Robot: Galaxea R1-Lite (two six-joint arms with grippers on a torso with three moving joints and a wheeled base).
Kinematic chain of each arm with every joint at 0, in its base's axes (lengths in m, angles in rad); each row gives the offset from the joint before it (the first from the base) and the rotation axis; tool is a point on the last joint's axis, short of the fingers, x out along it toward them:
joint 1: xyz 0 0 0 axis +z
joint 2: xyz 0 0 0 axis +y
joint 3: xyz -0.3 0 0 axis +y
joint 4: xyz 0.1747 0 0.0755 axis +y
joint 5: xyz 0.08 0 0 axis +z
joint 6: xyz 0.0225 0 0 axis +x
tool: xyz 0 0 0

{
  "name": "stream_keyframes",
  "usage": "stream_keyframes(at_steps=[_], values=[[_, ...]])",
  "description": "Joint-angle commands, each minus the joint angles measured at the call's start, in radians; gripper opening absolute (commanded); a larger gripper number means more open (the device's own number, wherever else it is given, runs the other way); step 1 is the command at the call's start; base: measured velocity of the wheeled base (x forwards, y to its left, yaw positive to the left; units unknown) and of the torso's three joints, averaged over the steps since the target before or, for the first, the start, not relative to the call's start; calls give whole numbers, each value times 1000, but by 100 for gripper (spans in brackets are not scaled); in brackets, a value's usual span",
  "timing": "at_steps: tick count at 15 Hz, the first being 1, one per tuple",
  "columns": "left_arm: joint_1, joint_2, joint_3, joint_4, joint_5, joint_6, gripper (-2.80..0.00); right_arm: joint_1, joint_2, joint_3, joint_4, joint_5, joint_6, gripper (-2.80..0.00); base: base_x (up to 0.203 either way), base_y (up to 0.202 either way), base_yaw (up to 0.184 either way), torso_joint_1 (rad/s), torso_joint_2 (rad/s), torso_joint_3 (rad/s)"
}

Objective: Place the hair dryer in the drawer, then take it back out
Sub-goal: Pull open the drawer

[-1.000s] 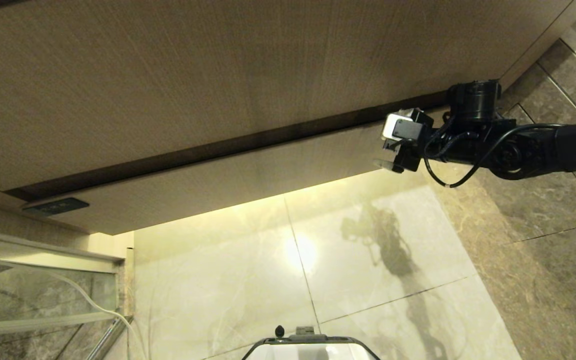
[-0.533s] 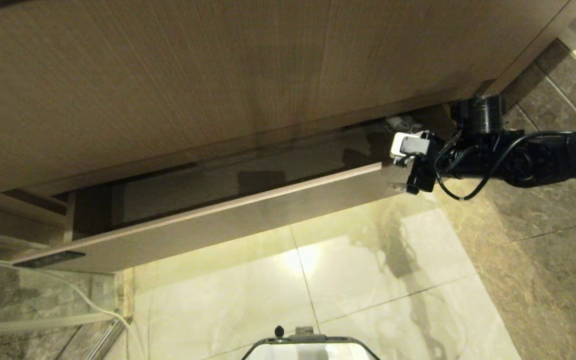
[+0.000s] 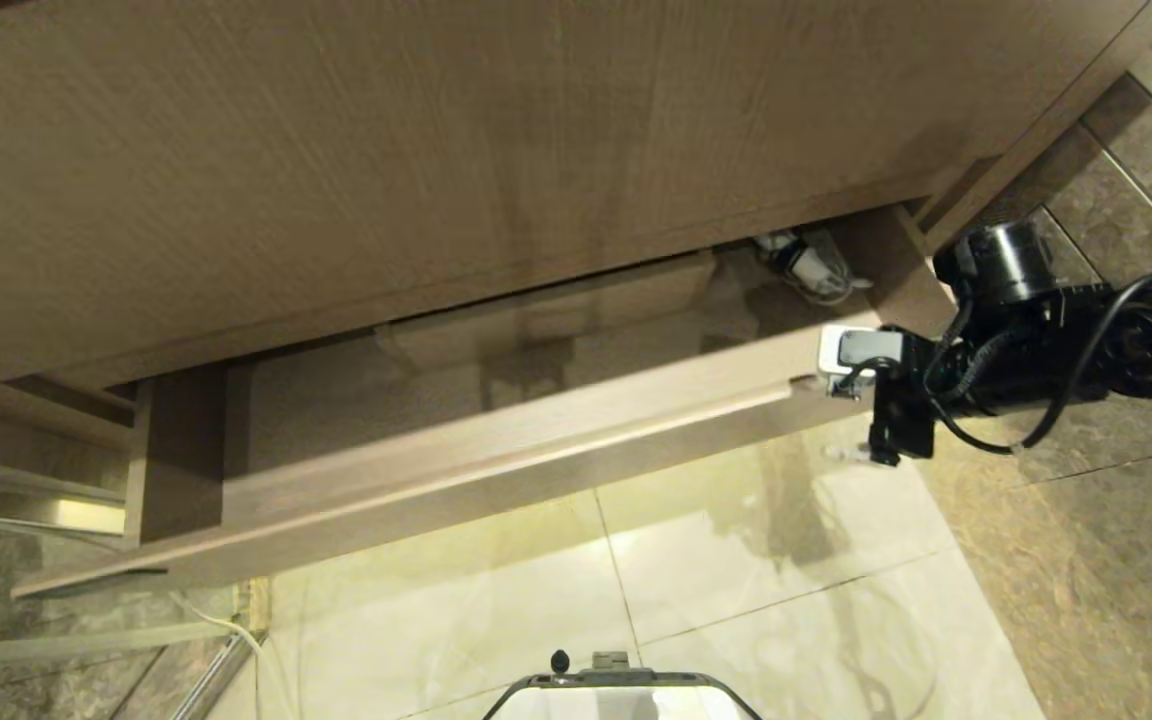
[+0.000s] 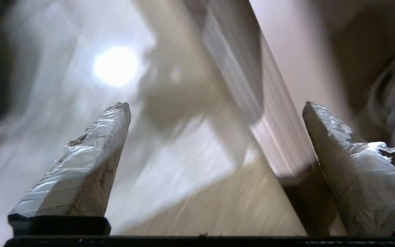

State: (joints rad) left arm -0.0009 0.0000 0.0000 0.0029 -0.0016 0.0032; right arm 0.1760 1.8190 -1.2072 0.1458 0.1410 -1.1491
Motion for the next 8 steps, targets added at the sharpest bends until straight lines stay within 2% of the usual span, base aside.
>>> stream_keyframes(at_steps=[1, 3, 5, 8], values=[[-1, 0, 0, 0, 0, 0, -280, -1, -91, 42, 2, -16, -4, 0, 0, 0, 0, 0, 0, 0], [-2, 0, 2, 0, 0, 0, -280, -3, -174, 66, 1, -13, 28, 0, 0, 0, 0, 0, 0, 0], [-1, 0, 2, 0, 0, 0, -280, -13, -257, 90, 3, -10, 96, 0, 0, 0, 0, 0, 0, 0], [-1, 0, 0, 0, 2, 0, -280, -64, -407, 206, 20, 10, 211, 0, 0, 0, 0, 0, 0, 0]])
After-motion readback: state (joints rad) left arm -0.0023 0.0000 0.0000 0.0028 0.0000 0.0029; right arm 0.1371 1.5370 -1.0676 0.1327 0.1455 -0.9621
